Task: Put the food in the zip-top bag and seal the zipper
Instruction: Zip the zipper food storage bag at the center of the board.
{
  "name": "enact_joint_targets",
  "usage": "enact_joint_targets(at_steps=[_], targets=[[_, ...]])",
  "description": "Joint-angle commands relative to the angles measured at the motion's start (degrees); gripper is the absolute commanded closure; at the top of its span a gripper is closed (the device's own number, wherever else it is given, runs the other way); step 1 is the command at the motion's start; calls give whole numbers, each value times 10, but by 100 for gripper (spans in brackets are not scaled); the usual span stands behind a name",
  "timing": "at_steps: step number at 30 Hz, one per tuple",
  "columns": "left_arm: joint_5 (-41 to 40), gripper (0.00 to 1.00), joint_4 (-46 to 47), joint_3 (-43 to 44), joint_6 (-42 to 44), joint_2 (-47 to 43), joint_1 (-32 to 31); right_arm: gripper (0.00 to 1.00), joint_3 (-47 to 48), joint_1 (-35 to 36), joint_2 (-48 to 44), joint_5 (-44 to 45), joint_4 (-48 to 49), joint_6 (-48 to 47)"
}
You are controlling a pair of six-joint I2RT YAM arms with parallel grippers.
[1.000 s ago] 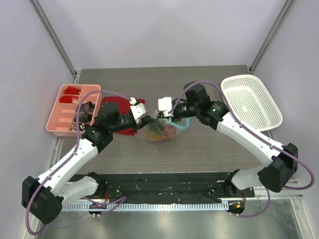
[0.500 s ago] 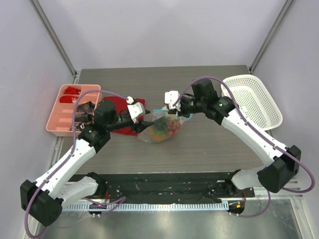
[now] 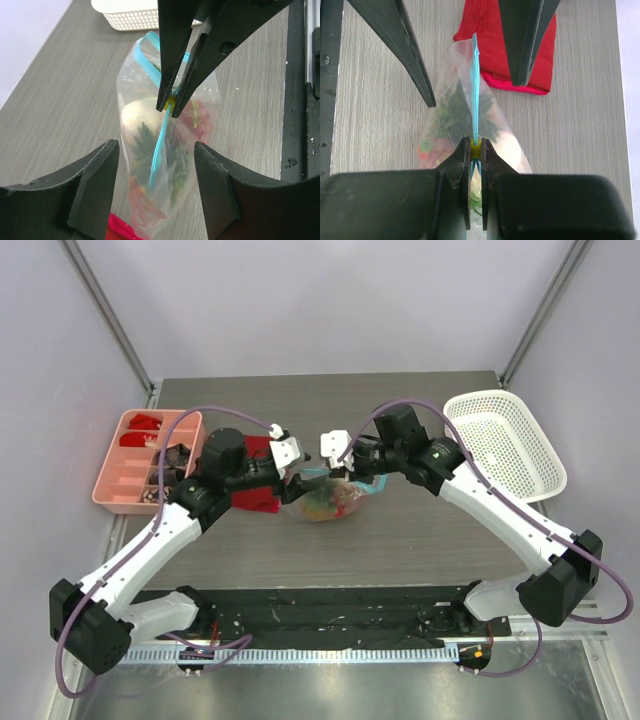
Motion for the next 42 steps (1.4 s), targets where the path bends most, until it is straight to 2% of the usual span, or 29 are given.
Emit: enact_joint_targets(at_steps=[1, 2, 4, 5, 6, 11, 18, 42], targets=[[1, 39, -15, 33, 26, 18, -7, 99, 27, 13, -9, 10, 21, -2], [1, 58, -20, 36, 28, 23, -7, 99, 27, 14, -9, 10, 21, -1], [-1, 80, -41, 50, 37, 30, -7, 99, 23, 14, -9, 20, 21, -2], [-4, 98, -47, 55, 40, 30, -7, 99, 21, 14, -8, 25, 20, -4], [-5, 100, -52, 56, 42, 25, -7, 99, 18, 14, -9, 38, 18, -7], [-17, 100, -16, 23, 26, -16, 4, 99, -4, 13, -16, 88, 0, -27], [-17, 100, -13, -2, 17, -48, 45, 99, -18, -15, -30, 105, -54, -44], [-8, 100, 0, -16, 25, -46, 85, 99, -44, -197, -59, 124, -222, -190]])
